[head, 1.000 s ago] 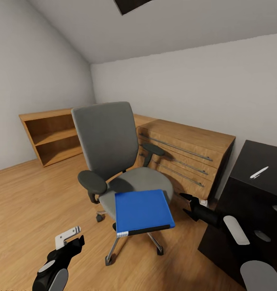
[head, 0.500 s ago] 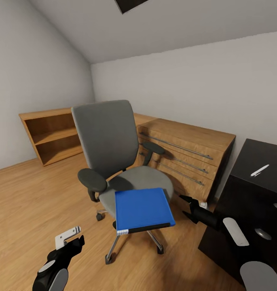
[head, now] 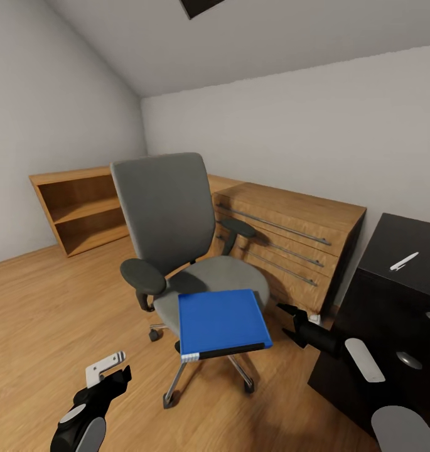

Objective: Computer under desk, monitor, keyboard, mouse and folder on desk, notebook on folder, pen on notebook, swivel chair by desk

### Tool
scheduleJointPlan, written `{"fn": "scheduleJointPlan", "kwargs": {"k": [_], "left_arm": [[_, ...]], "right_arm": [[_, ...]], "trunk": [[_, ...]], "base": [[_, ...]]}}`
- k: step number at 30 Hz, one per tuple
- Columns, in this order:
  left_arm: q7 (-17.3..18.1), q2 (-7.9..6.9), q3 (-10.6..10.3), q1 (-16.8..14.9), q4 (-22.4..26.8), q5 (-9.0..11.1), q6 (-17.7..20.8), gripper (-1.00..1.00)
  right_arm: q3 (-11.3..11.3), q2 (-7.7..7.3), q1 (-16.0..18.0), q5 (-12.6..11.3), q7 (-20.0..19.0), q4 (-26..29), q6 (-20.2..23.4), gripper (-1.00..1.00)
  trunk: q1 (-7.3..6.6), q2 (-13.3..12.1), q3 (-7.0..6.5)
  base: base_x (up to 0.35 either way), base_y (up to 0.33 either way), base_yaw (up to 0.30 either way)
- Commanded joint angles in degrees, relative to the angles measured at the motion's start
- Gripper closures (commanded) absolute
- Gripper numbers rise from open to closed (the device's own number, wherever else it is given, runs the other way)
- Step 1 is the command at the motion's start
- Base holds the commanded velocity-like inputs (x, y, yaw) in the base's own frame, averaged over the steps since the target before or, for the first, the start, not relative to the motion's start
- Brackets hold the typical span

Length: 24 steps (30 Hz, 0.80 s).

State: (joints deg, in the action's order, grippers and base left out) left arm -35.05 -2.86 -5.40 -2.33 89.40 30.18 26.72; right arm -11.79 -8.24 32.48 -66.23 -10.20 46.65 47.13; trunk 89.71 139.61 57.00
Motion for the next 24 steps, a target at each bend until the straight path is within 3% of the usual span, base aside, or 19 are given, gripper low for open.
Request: {"fn": "scheduleJointPlan", "kwargs": {"k": [1, 16, 24], "left_arm": [[-0.6, -0.08, -0.1, 0.0, 0.1, 0.5, 0.1, -1.0], [-0.5, -0.29, -0.1, 0.0, 0.0, 0.4, 0.1, -1.0], [-0.5, -0.31, 0.0, 0.0, -0.1, 0.4, 0.1, -1.0]], "right_arm": [[-0.2, 0.1, 0.0, 0.4, -0.4, -0.1, 0.3, -1.0], [-0.2, 0.48, 0.0, 0.4, -0.4, -0.8, 0.2, -1.0], [-0.2, 0.36, 0.0, 0.5, -1.2, -0.8, 0.3, -1.0]], "trunk": [[-0.01, 0.0, 0.05], [-0.01, 0.0, 0.05], [-0.01, 0.0, 0.05]], "base": [[0.0, 0.0, 0.0], [-0.003, 0.0, 0.0], [-0.157, 0.063, 0.0]]}}
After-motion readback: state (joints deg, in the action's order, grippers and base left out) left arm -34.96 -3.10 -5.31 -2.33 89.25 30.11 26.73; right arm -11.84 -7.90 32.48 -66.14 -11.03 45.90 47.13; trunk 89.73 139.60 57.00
